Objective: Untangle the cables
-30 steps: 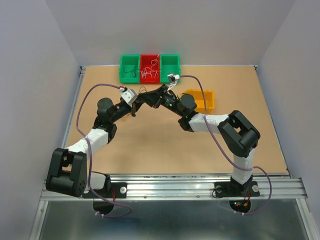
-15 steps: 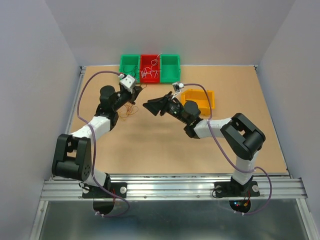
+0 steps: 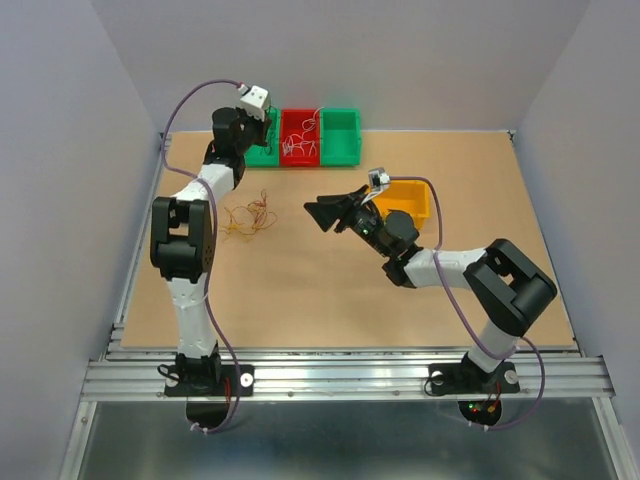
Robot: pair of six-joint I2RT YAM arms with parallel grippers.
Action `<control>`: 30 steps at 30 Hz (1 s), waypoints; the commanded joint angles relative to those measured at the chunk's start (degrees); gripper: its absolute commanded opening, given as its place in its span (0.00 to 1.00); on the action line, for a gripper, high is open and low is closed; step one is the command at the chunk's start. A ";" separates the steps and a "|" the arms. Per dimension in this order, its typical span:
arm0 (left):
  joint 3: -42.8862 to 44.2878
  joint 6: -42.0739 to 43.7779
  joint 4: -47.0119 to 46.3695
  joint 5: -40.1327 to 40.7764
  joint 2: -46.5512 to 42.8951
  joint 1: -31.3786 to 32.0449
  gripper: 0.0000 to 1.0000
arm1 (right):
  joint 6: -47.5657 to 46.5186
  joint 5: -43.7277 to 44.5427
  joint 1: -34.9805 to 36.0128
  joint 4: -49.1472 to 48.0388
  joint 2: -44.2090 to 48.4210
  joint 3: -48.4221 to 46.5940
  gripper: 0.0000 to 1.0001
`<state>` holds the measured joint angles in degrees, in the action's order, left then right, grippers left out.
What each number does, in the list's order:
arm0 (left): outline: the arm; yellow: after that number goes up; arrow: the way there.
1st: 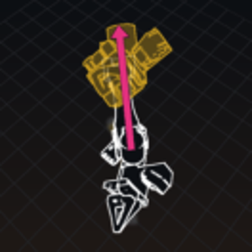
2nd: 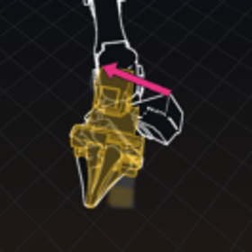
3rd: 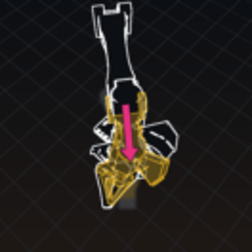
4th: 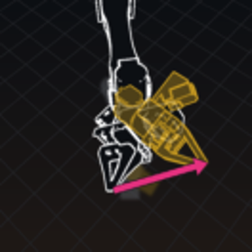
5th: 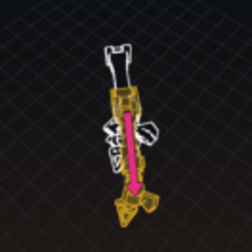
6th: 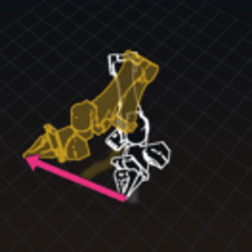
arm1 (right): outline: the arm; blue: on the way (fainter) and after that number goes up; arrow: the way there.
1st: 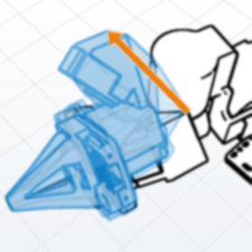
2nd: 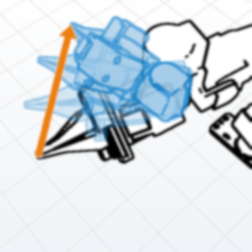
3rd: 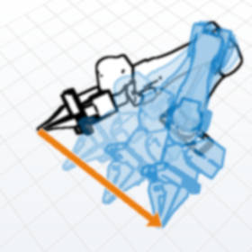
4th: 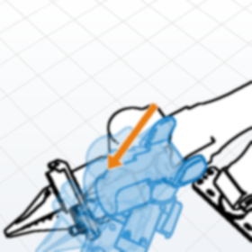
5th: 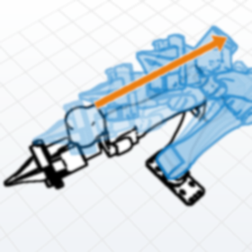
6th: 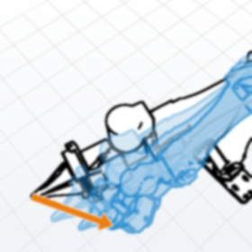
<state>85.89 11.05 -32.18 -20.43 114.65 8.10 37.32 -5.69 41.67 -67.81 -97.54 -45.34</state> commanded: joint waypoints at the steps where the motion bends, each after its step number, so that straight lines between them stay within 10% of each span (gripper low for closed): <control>1: 11.65 -0.42 6.78 0.82 7.93 -2.03 0.00 | -2.95 3.76 -0.27 -2.77 3.05 2.10 0.67; 9: 33.09 -0.06 17.22 6.37 21.39 -2.12 0.00 | -3.57 5.43 -0.27 -2.85 5.42 3.94 0.67; 12: 39.09 0.29 22.42 3.29 25.53 -2.12 0.24 | -3.48 5.43 -0.36 -2.85 5.78 4.03 0.67; 14: 36.47 1.34 20.86 3.11 23.79 -2.12 0.46 | -3.48 5.43 -0.27 -2.85 5.52 4.03 0.67; 20: 25.92 3.28 18.03 3.73 13.24 -2.12 0.67 | -3.83 7.45 -0.36 2.14 4.72 1.58 0.66; 30: 0.45 10.45 20.04 6.10 -13.71 -2.12 0.79 | -11.64 1.93 -0.27 26.01 2.36 -8.68 0.67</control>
<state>92.64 15.35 -10.96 -15.27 114.02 5.98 31.11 -0.51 41.60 -53.17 -93.89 -46.22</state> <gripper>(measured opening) 0.770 0.666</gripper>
